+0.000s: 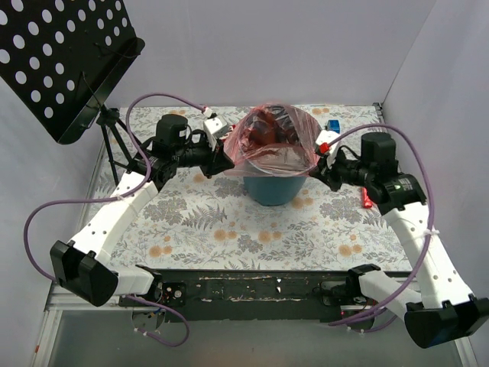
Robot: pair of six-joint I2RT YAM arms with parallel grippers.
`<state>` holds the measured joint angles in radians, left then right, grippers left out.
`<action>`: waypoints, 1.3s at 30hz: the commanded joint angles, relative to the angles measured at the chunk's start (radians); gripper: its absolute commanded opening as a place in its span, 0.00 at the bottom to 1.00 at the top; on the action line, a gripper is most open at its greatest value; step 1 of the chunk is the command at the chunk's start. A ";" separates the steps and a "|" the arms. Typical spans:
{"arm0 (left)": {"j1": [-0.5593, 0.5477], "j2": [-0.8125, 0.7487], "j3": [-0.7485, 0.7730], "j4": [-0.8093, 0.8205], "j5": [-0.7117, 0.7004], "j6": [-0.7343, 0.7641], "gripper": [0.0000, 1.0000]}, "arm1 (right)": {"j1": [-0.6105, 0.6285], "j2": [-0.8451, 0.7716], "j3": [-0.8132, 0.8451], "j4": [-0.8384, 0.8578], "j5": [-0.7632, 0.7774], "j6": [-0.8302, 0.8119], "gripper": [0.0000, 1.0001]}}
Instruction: Put the trash bags into the trash bin
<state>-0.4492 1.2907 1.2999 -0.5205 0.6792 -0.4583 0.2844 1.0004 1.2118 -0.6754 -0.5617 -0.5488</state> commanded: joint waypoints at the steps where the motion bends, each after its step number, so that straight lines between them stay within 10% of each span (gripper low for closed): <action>1: -0.011 -0.005 -0.039 -0.001 -0.009 0.001 0.00 | -0.001 -0.014 -0.158 0.169 0.083 0.046 0.01; 12: -0.051 0.016 -0.224 0.267 -0.229 -0.040 0.01 | -0.001 -0.117 -0.328 0.390 0.327 0.073 0.01; 17: -0.051 0.067 -0.258 0.424 -0.428 -0.146 0.49 | -0.001 -0.054 -0.241 0.335 0.399 0.081 0.37; 26: -0.036 -0.055 -0.215 0.139 -0.228 0.155 0.88 | -0.001 -0.013 0.133 0.039 0.188 0.047 0.60; 32: -0.028 -0.205 -0.215 -0.019 -0.196 0.357 0.96 | 0.001 0.102 0.226 0.100 0.089 0.114 0.68; 39: -0.026 -0.032 -0.013 0.230 -0.265 0.170 0.95 | 0.047 0.239 0.207 0.220 0.120 0.047 0.78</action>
<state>-0.4812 1.1473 1.1740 -0.4252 0.4484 -0.2268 0.3077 1.1748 1.4349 -0.5220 -0.4400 -0.4706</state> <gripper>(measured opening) 0.952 0.767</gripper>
